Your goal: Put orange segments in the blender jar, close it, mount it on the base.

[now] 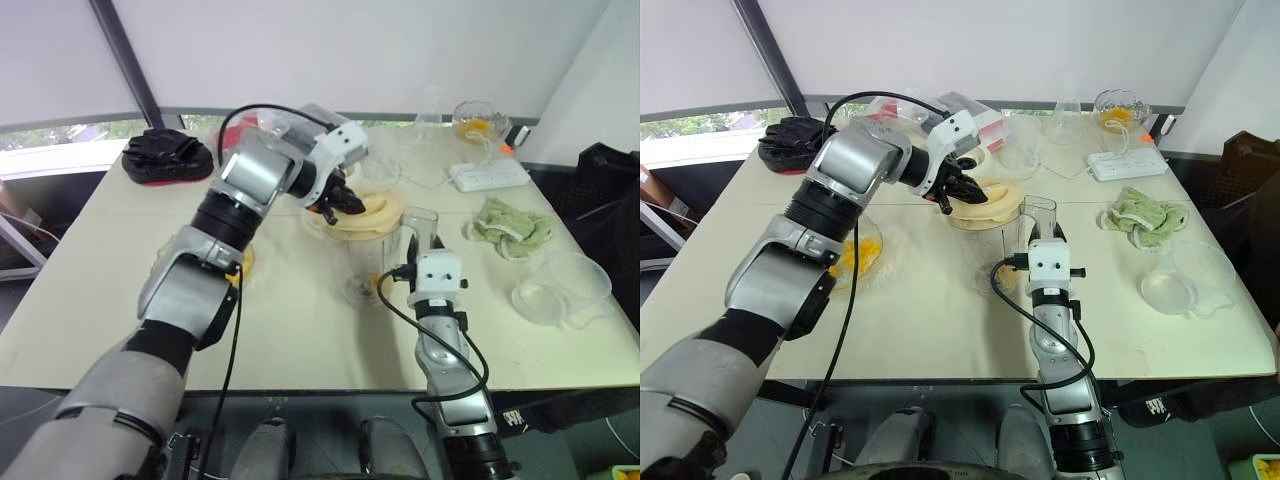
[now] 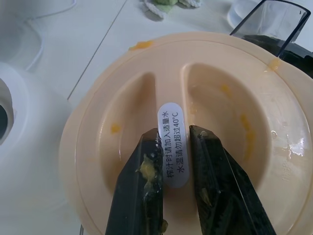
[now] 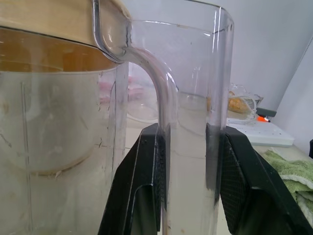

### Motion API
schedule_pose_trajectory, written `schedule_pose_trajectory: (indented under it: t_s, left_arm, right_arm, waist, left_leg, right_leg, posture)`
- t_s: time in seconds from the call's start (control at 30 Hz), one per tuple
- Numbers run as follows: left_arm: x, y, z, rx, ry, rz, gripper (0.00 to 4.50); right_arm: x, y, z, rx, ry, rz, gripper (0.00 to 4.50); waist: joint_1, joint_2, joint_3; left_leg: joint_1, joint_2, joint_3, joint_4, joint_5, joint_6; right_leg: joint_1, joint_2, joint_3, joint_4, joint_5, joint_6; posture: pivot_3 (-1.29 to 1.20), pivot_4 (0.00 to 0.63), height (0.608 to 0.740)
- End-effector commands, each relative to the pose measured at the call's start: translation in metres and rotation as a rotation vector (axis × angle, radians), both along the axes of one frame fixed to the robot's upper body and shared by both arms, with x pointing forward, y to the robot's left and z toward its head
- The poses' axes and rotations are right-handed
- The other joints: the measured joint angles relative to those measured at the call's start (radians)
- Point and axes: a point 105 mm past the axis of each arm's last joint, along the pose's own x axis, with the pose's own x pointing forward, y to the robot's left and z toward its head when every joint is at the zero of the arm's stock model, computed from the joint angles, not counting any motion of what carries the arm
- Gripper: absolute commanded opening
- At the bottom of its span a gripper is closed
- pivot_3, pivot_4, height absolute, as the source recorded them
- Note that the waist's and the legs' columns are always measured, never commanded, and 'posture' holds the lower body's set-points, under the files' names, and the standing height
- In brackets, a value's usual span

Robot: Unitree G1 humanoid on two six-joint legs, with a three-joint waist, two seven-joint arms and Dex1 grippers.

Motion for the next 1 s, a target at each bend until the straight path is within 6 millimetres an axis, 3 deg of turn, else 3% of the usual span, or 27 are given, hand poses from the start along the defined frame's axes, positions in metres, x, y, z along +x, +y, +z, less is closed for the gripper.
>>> schedule_pose_trajectory:
  t_s: [0.03,0.53,1.0]
  left_arm:
    - [0.026,0.052,-0.04,0.182,-0.042,0.254,0.24]
    - [0.012,0.031,-0.018,0.029,-0.087,0.076,0.24]
    - [-0.007,0.027,-0.004,-0.019,-0.135,-0.266,0.24]
  right_arm:
    - [-0.007,-0.006,0.01,-0.03,-0.044,-0.005,0.94]
    - [-0.007,-0.015,0.004,-0.011,-0.022,-0.022,0.94]
    - [-0.006,-0.017,0.006,-0.018,-0.024,-0.016,0.94]
  waist:
    - [0.0,0.0,0.0]
    - [0.0,-0.001,0.011]
    - [-0.008,0.0,0.021]
  left_leg:
    - [0.0,0.0,0.0,0.0,0.0,0.0]
    - [-0.004,0.0,0.0,0.0,0.0,0.0]
    - [-0.016,-0.001,0.001,0.0,0.002,-0.002]
  right_leg:
    - [0.0,0.0,0.0,0.0,0.0,0.0]
    - [-0.003,0.0,0.0,0.0,0.0,0.0]
    - [-0.013,0.001,0.0,0.003,0.003,-0.002]
  posture:
    - [0.0,0.15,0.74]
    - [0.0,0.15,0.74]
    - [0.0,0.15,0.74]
